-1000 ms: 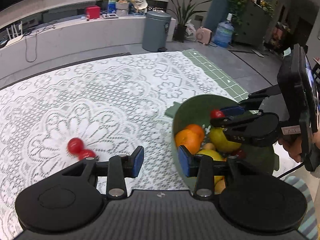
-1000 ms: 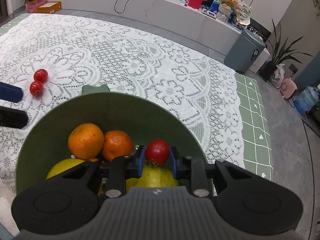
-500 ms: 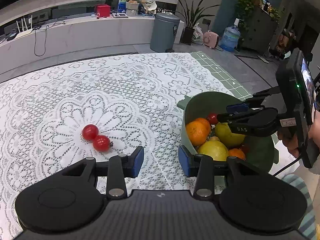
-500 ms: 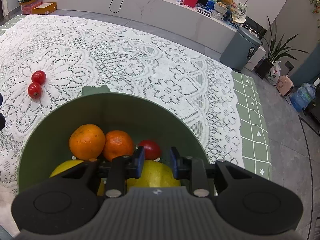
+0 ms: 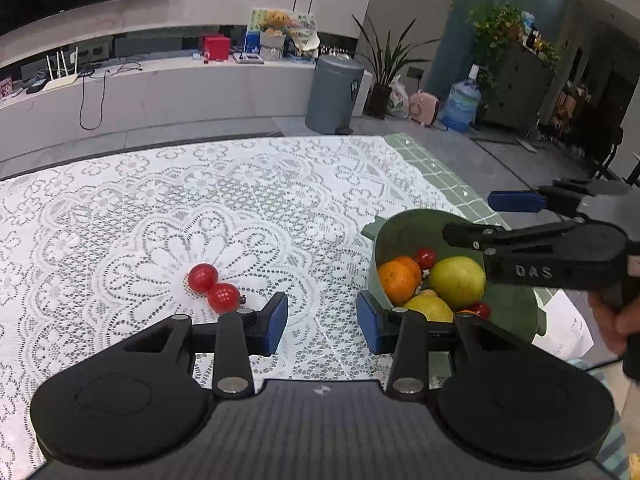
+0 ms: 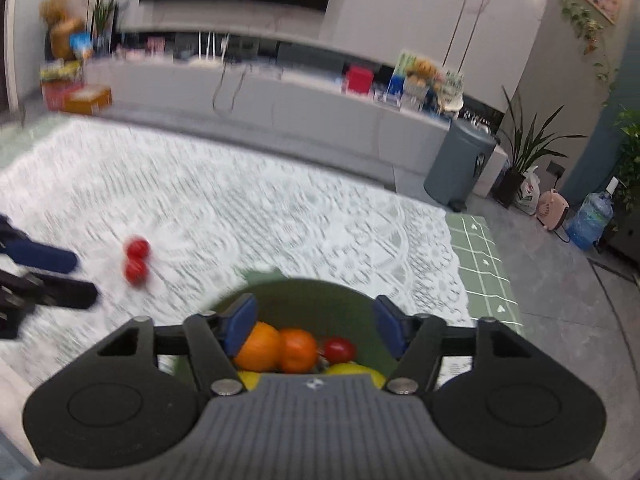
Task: Organize fruits
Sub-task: 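Open both tools and withdraw them from the colander toward the last tomatoes, then grasp a red tomato with the right tool while the left tool grasps another tomato, then carry both red tomatoes over the colander and lower them inside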
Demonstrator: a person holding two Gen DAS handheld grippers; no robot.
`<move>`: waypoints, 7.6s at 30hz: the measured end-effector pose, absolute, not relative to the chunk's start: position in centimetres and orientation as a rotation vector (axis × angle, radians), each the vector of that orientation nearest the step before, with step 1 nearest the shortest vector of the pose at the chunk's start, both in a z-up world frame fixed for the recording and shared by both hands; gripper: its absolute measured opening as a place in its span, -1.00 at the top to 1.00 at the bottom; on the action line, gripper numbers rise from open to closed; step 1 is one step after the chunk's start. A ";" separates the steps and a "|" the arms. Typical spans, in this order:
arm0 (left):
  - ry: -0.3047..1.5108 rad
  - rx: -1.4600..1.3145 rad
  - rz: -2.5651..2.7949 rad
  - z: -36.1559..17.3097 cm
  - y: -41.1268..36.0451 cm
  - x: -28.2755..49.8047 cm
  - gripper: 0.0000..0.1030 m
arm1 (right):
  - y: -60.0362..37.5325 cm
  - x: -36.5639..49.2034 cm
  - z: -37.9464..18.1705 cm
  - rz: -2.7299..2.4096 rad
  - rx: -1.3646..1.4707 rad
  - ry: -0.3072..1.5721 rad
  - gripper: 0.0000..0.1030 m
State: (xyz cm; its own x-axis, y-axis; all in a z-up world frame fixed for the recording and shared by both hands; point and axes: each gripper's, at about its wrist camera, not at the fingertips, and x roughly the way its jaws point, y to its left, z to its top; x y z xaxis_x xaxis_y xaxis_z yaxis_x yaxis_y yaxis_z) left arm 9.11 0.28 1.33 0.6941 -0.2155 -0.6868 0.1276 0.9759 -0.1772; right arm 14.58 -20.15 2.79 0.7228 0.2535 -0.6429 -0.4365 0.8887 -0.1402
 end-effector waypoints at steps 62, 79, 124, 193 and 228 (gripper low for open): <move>0.792 -0.206 0.008 -6.9 11.9 11.3 -0.05 | -4.5 16.3 -9.4 0.579 -0.188 0.686 0.00; 0.800 -0.206 -0.015 -7.5 12.4 12.3 -0.05 | -3.5 18.1 -10.7 0.612 -0.195 0.709 0.39; 0.779 -0.187 -0.135 -8.2 8.5 16.6 0.38 | -5.5 17.4 -10.0 0.492 -0.261 0.643 0.48; 0.751 -0.207 -0.057 -6.8 9.1 8.8 0.37 | -6.5 12.1 -7.0 0.491 -0.408 0.571 0.48; 0.675 -0.071 -0.367 0.1 -4.5 9.2 0.37 | -24.1 7.7 -0.2 0.323 -0.244 0.532 0.48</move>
